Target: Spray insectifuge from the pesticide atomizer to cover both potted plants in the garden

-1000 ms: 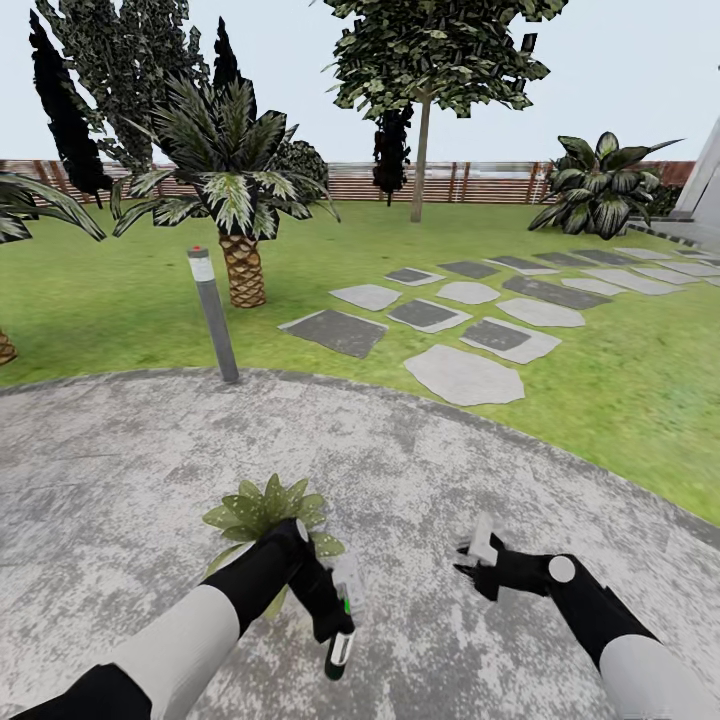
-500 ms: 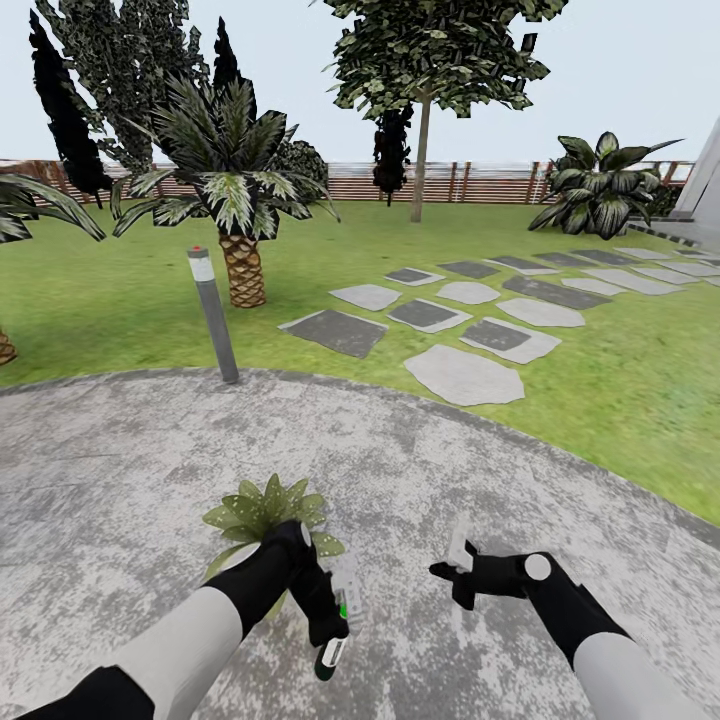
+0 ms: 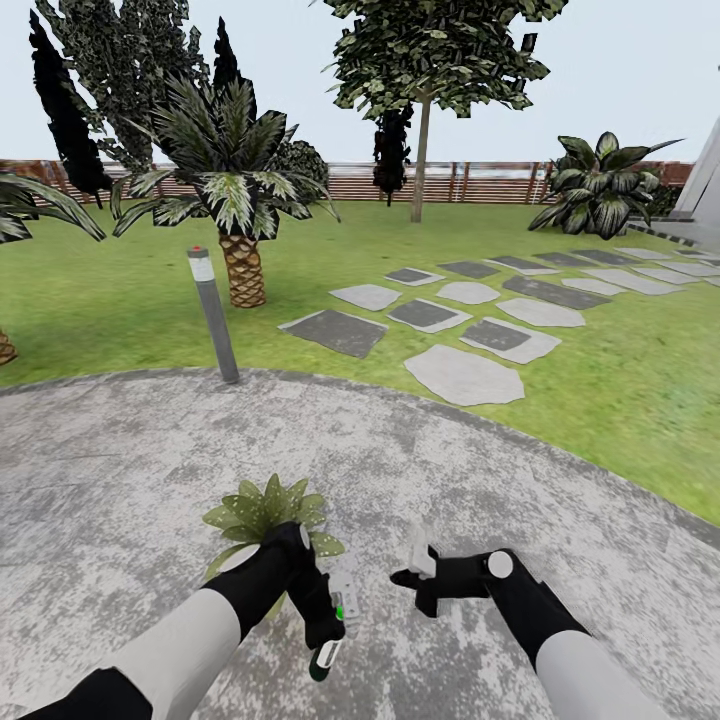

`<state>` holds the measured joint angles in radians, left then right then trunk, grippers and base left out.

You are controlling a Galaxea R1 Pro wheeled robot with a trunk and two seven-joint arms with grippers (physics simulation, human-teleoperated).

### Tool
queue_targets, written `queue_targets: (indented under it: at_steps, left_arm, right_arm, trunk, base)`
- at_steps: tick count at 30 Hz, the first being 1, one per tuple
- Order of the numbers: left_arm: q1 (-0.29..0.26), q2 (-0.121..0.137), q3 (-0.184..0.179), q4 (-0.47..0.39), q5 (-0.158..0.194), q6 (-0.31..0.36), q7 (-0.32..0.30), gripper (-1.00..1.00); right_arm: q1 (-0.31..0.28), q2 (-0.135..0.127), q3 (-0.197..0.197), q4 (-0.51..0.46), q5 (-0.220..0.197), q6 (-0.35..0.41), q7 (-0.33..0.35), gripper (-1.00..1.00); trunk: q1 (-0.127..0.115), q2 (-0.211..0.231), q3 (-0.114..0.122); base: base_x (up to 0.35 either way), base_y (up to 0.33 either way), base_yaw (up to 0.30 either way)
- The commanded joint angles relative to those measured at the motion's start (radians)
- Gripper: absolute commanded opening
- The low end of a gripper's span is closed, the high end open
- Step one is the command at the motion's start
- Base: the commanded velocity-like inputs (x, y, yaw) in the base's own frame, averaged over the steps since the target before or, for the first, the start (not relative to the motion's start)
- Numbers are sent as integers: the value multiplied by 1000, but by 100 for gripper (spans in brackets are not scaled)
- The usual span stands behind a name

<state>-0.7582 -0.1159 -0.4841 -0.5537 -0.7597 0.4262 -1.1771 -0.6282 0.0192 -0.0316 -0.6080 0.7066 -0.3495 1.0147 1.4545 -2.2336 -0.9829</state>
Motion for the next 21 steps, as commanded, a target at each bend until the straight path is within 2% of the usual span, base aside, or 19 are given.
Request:
queue_targets:
  at_steps: [1,5,11,15,21]
  left_arm:
    - [0,0,-1,-2,-3,10,-2,-100]
    - [0,-1,0,-11,-3,8,2,-100]
    - [-3,-2,1,-16,-3,8,6,-100]
    - [-2,-3,2,-17,-1,7,45,-100]
    - [-3,-4,4,-17,-1,6,55,-100]
  right_arm:
    - [-1,7,7,-2,6,-3,9,-100]
    - [0,32,18,-2,5,-3,15,-100]
    - [0,43,20,-1,4,-3,16,-100]
    - [0,55,21,-1,4,-3,17,-100]
    - [0,67,22,-1,5,-3,17,-100]
  trunk:
    - [0,0,-1]
    - [0,0,-1]
    - [0,0,-1]
    - [0,0,-1]
    - [0,0,-1]
  base:
    - [0,0,0]
    - [0,0,0]
    - [0,0,0]
    - [0,0,0]
    - [0,0,0]
